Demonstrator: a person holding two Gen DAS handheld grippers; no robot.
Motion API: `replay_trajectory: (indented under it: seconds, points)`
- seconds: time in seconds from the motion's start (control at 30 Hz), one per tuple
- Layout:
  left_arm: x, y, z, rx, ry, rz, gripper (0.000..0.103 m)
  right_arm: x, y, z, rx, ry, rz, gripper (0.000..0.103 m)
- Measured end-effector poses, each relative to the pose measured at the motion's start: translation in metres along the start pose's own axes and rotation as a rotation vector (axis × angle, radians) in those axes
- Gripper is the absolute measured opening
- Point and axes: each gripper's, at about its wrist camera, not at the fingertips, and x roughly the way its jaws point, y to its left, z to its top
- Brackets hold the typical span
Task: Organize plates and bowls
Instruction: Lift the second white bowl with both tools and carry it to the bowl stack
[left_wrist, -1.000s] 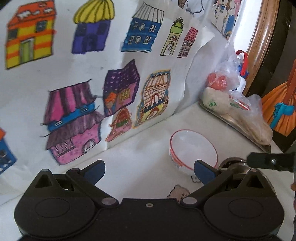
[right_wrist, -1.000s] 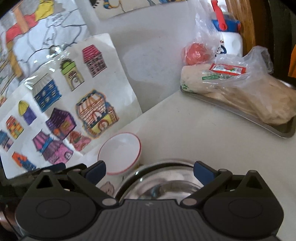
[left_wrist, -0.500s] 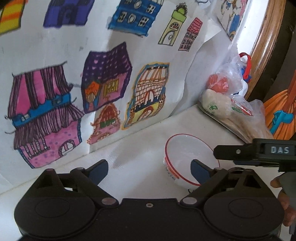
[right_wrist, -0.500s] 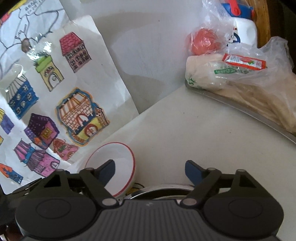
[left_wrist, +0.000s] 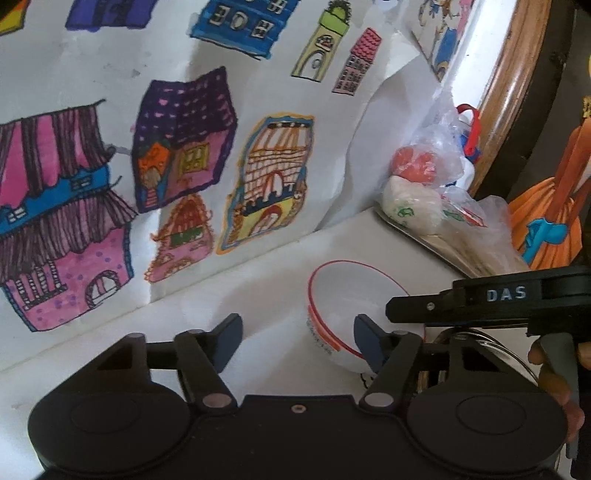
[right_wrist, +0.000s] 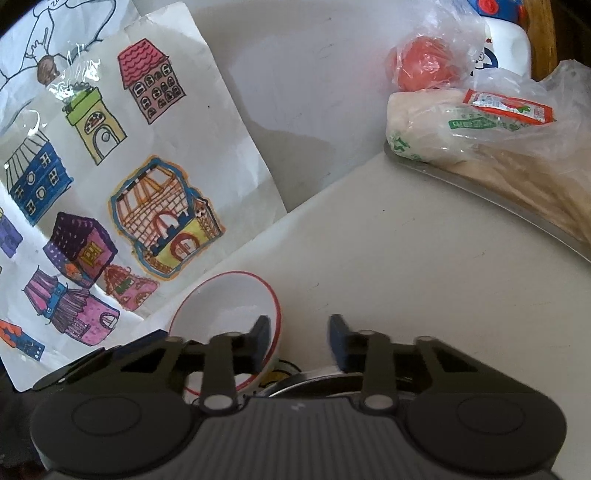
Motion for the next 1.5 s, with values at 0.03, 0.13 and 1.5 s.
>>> replay_trajectory:
  seconds: [0.03, 0.13, 1.5]
  points:
    - [0.000, 0.000, 0.000, -0.002, -0.001, -0.008, 0.063, 0.000, 0.002, 0.000, -0.007, 0.001, -0.001, 0.030]
    - [0.000, 0.002, -0.001, -0.019, -0.007, -0.032, 0.052, -0.001, 0.007, -0.002, -0.028, 0.002, -0.005, 0.025]
    - [-0.173, -0.064, -0.044, 0.023, -0.038, -0.182, 0.014, -0.186, 0.034, -0.122, 0.031, -0.098, -0.012, 0.012]
